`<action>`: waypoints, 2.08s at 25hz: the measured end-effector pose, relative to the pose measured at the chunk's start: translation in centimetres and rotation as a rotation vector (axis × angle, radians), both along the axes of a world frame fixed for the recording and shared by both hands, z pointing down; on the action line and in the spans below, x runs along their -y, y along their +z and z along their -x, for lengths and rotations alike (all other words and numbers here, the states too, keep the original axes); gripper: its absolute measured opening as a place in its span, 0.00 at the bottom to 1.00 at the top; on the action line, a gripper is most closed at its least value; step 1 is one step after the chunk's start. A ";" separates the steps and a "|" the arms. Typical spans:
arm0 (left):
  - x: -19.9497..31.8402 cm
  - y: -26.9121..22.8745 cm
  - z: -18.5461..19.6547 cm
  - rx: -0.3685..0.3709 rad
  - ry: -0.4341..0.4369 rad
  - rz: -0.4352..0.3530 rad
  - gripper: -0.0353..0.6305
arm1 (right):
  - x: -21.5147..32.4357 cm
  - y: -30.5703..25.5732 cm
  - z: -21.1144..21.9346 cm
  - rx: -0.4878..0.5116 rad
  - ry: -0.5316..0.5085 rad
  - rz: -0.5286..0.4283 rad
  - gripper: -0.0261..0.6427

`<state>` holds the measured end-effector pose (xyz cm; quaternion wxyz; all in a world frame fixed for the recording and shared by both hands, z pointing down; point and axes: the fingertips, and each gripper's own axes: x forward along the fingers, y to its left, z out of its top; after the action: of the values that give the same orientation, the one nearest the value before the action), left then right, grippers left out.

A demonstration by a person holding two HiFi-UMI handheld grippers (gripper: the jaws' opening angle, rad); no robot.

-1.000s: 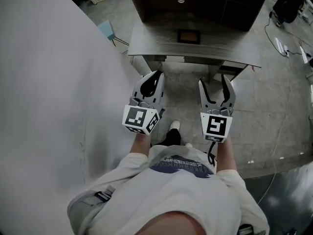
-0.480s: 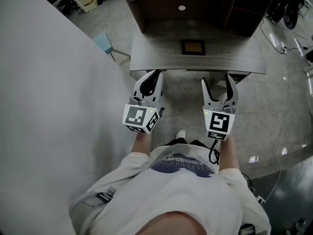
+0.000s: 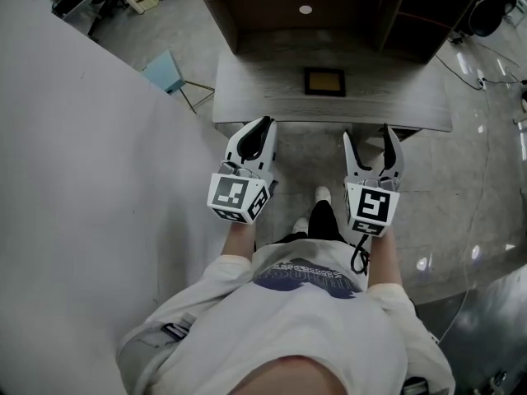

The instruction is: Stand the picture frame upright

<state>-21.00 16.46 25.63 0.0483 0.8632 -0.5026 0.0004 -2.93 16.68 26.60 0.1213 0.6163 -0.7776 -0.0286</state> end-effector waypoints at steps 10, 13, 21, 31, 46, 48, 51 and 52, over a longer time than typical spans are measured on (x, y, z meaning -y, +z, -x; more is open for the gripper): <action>9.3 -1.2 -4.1 0.021 -0.048 -0.021 0.12 | 10.0 -0.9 -4.0 0.039 -0.054 -0.026 0.49; 11.6 -1.3 -5.7 0.028 -0.052 -0.022 0.14 | 12.6 -0.8 -5.2 0.041 -0.065 -0.024 0.49; 15.2 0.4 -7.6 0.057 -0.086 0.034 0.15 | 17.0 0.4 -7.0 0.057 -0.103 0.012 0.49; 18.6 6.9 -6.5 0.071 -0.081 0.187 0.16 | 20.6 6.7 -6.3 0.072 -0.086 0.157 0.49; 32.5 8.0 -1.6 0.044 0.022 0.194 0.18 | 32.8 8.0 -3.1 0.029 0.050 0.161 0.49; 33.4 9.3 -1.6 0.045 0.035 0.225 0.19 | 33.4 8.9 -3.4 0.029 0.070 0.181 0.49; 33.7 12.1 -2.0 0.046 0.059 0.299 0.20 | 33.4 11.2 -4.1 0.037 0.098 0.240 0.49; 33.5 13.2 -2.3 0.049 0.067 0.329 0.21 | 33.1 12.1 -4.4 0.040 0.107 0.264 0.49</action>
<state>-18.71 -17.05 38.81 0.1767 0.8596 -0.4679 0.1051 1.48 -16.42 38.75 0.1872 0.6360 -0.7428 0.0927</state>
